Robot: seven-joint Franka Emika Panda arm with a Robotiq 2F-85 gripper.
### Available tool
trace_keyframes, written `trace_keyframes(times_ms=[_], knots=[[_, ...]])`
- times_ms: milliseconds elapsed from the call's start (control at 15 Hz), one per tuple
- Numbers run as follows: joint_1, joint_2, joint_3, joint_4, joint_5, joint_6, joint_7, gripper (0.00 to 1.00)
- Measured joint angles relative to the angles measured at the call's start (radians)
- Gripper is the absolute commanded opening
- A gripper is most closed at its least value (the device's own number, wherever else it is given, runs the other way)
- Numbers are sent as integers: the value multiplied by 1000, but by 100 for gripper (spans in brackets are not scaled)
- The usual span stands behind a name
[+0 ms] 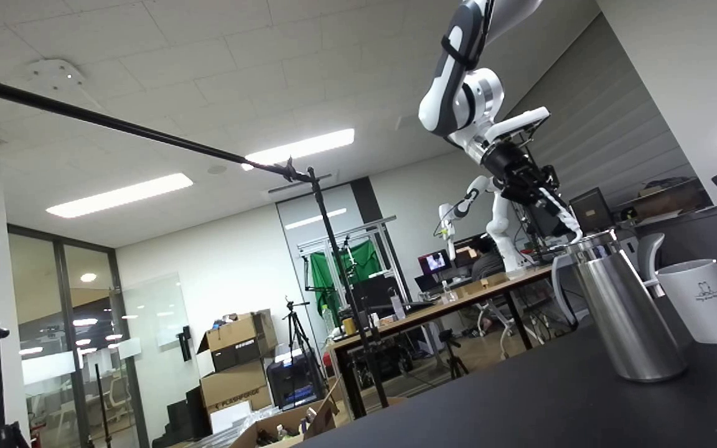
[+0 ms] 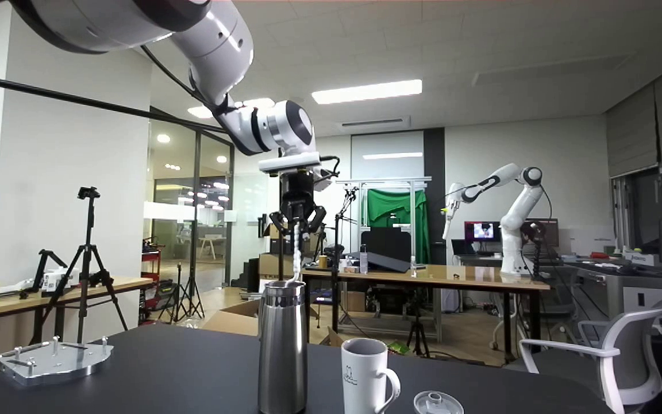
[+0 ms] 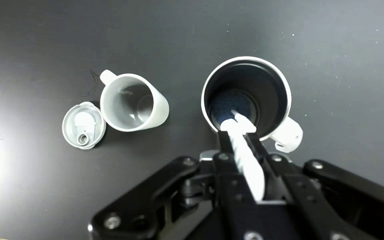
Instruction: Grab the white rod and move it around in the silver cup.
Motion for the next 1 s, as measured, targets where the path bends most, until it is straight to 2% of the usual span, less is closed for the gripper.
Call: trace_keyframes(times_ms=[533,1000], knots=[[58,-150,2,22,-54,-63,-5,4],[-23,-77,-3,-72,4,36,-4,4]])
